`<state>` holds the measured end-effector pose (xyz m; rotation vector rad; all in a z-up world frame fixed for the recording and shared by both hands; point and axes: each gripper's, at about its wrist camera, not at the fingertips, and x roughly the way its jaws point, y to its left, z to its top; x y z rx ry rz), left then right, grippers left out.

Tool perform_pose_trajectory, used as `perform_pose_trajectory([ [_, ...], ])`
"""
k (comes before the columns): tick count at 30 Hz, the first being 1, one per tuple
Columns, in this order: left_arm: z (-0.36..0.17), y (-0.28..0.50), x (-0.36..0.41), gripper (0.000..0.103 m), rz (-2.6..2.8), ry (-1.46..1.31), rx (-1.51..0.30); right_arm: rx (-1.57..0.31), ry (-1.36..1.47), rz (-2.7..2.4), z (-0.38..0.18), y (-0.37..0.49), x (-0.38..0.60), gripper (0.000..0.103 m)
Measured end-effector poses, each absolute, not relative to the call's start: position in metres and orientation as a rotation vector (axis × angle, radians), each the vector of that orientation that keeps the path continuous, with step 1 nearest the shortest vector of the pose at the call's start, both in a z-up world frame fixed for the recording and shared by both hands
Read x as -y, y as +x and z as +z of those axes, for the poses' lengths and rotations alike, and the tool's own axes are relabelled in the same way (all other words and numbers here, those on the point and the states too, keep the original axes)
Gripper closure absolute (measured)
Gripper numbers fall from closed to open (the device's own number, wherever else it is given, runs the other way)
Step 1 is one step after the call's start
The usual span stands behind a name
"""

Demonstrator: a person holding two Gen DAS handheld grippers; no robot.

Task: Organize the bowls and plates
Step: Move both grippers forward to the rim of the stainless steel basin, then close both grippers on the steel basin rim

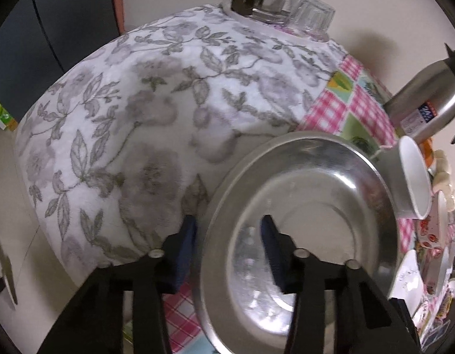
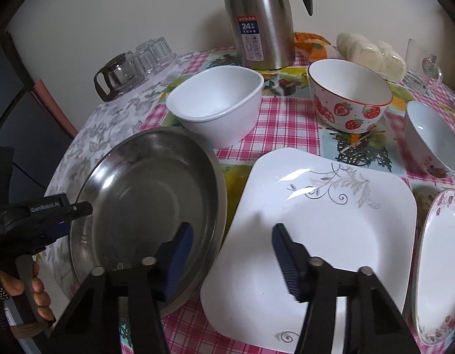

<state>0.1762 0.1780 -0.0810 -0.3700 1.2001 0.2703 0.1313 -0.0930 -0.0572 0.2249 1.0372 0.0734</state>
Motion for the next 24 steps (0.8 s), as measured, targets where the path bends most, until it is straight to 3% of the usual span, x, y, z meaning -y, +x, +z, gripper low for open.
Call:
perform_pose_trajectory([
  [4,-0.089,0.175,-0.186,0.078,0.302,-0.385,-1.216,-1.038,0.214,0.085,-0.058,0.132,0.089,0.060],
  [21,-0.088,0.165,-0.220,0.076,0.403,-0.479,-1.184,-1.031,0.165,0.183,-0.062,0.133,0.054,0.062],
  [24,-0.090,0.171,-0.223,0.075,0.394,-0.499,-1.189,-1.039,0.166,0.198,-0.068,0.135,0.048,0.068],
])
